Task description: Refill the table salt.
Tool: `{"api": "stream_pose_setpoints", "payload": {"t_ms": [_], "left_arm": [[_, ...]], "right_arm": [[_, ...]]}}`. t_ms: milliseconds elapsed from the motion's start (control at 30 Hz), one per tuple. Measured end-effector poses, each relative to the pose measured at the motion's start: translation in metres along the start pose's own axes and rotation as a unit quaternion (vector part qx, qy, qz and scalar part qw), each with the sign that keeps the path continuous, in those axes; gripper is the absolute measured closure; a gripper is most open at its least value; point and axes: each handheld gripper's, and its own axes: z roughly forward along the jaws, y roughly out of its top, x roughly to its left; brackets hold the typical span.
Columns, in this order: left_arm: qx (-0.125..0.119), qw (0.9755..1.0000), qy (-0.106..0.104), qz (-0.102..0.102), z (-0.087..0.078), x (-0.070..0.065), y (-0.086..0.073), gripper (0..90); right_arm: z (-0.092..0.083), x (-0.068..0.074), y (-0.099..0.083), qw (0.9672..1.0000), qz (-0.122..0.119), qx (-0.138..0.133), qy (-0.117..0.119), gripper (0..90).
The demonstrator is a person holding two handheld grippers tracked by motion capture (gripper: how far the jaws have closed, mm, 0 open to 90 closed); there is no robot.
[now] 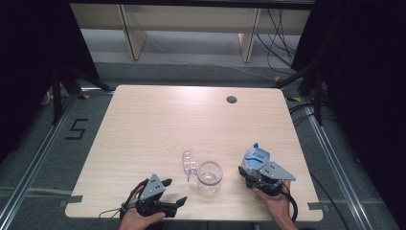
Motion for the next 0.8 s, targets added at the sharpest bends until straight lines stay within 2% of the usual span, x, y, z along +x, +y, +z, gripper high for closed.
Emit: {"api": "stream_pose_setpoints", "payload": {"t_ms": [200,500,533,567,633,667,767,800], "left_arm": [[-0.003,1.0000,-0.002,0.000,0.0003,0.0000,-0.0002,19.8],[-0.005,1.0000,-0.003,0.001,0.0006,-0.0002,-0.0001,19.9],[-0.005,1.0000,-0.002,0.007,0.0003,0.0004,0.0002,19.9],[-0.005,1.0000,-0.002,0.008,0.0002,0.0006,0.0002,19.9],[-0.005,1.0000,-0.003,0.001,0.0004,0.0001,-0.0001,19.9],[-0.004,1.0000,-0.002,0.001,0.0003,0.0002,0.0000,19.9],[-0.006,1.0000,-0.003,0.006,0.0004,0.0004,0.0001,19.9],[-0.005,1.0000,-0.002,0.001,0.0004,0.0000,-0.0001,19.9]], "right_arm": [[-0.0004,-0.0009,0.0004,1.0000,0.003,0.002,0.002,41.1],[-0.0008,0.0005,0.0020,0.9999,-0.014,0.000,0.001,41.5],[-0.0007,0.0002,0.0021,0.9998,-0.020,0.003,0.005,41.5],[-0.0019,0.0027,0.0022,0.9999,-0.006,0.008,0.002,41.5],[-0.0012,0.0025,0.0031,0.9998,-0.021,0.005,0.003,41.6],[-0.0013,0.0035,0.0034,0.9998,-0.019,0.006,0.002,41.6],[-0.0019,0.0032,0.0056,0.9994,-0.035,0.001,0.002,41.6],[-0.0021,0.0031,0.0068,0.9993,-0.038,0.000,0.004,41.6]]}}
